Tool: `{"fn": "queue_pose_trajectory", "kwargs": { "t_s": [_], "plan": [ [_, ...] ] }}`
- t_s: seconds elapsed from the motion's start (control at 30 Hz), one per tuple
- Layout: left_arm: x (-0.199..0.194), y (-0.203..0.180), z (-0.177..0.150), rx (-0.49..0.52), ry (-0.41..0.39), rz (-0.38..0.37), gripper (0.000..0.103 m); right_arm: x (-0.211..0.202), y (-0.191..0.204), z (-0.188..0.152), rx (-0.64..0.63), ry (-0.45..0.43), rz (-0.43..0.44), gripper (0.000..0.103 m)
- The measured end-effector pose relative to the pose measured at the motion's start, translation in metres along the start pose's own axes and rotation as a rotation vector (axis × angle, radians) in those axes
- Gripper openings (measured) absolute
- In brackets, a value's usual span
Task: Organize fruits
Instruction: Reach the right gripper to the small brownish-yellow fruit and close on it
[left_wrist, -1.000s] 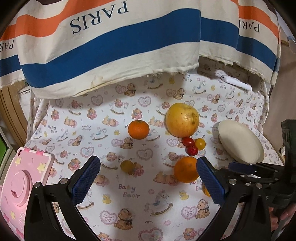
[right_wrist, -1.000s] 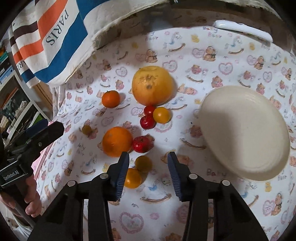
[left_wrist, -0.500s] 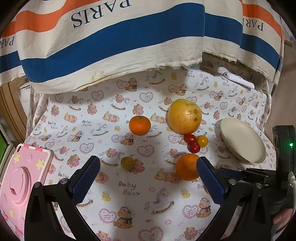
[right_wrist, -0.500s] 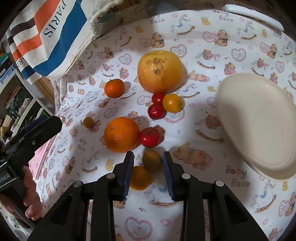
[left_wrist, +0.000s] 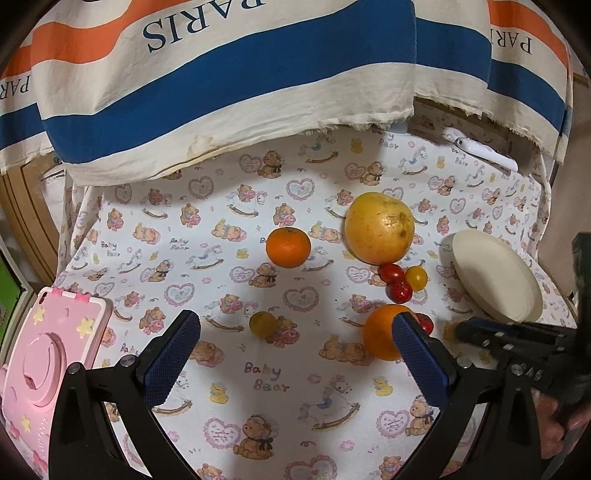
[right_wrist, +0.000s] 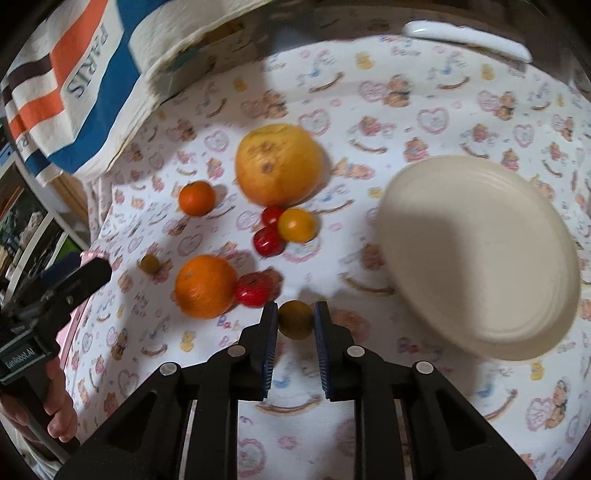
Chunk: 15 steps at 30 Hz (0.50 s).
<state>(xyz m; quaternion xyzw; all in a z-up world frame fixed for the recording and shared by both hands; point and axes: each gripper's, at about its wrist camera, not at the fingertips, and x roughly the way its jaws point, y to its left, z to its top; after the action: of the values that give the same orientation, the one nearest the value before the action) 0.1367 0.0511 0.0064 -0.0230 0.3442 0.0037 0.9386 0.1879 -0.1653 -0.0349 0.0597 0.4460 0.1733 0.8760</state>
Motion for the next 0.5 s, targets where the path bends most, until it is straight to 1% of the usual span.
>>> {"fn": "queue_pose_trajectory", "kwargs": {
  "t_s": [0.07,0.17,0.5],
  "plan": [
    [0.001,0.000,0.000,-0.001,0.000,0.004,0.103,-0.003,-0.005,0.002,0.012,-0.007,-0.032,0.020],
    [0.001,0.000,0.000,-0.002,0.002,0.007,0.103,0.002,-0.013,0.003,0.034,0.020,-0.062,0.020],
    [0.001,0.001,0.001,-0.002,0.003,0.010,0.103,0.006,-0.013,0.002,0.010,0.030,-0.069,0.021]
  ]
}}
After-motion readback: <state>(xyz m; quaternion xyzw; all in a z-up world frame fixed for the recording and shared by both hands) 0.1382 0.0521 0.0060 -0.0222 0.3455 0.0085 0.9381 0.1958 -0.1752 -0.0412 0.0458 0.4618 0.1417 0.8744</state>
